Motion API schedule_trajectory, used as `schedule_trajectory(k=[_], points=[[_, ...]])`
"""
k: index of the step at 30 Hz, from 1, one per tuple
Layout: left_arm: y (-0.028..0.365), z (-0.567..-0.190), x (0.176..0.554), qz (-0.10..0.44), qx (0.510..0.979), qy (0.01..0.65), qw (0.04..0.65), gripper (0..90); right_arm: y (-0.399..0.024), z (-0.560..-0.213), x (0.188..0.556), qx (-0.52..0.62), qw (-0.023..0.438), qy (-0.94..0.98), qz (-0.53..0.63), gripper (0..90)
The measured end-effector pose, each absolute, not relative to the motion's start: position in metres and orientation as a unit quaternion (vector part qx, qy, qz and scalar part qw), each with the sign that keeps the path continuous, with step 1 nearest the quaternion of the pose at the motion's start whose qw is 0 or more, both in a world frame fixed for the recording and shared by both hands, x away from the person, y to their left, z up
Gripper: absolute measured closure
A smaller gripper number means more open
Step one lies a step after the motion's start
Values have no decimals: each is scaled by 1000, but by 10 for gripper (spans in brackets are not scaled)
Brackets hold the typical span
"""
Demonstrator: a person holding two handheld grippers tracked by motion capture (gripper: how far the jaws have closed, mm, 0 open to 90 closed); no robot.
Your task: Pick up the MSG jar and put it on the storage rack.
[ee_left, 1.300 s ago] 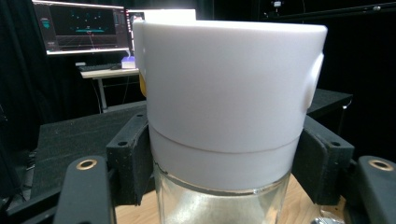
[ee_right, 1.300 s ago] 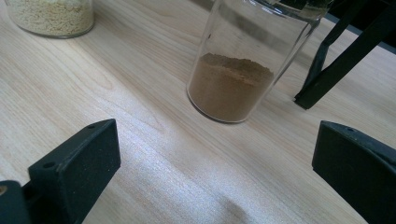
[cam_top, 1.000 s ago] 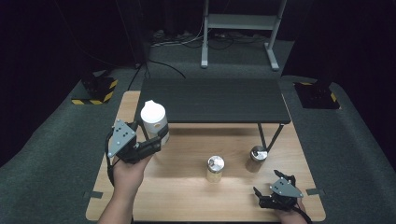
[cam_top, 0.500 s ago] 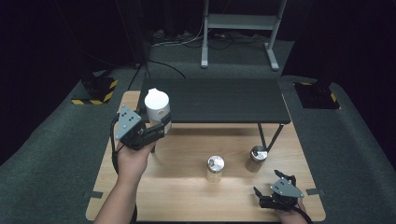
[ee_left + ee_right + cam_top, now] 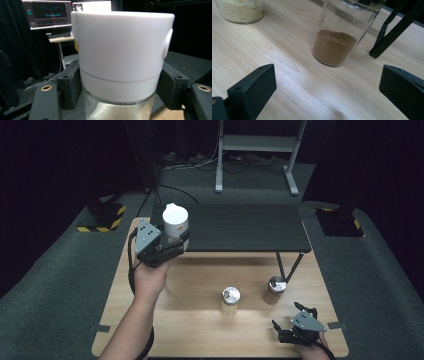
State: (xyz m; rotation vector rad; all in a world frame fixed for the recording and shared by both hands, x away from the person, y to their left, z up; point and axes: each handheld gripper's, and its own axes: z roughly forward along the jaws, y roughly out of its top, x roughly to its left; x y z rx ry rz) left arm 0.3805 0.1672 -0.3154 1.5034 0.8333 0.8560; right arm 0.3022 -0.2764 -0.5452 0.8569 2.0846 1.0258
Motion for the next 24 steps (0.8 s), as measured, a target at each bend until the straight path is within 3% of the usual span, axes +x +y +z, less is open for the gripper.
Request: schedule_trajectory(k=[24], points=[[148,-314,415,359,639,370,570,305,-276,-545,302,322,326,797,392,0]])
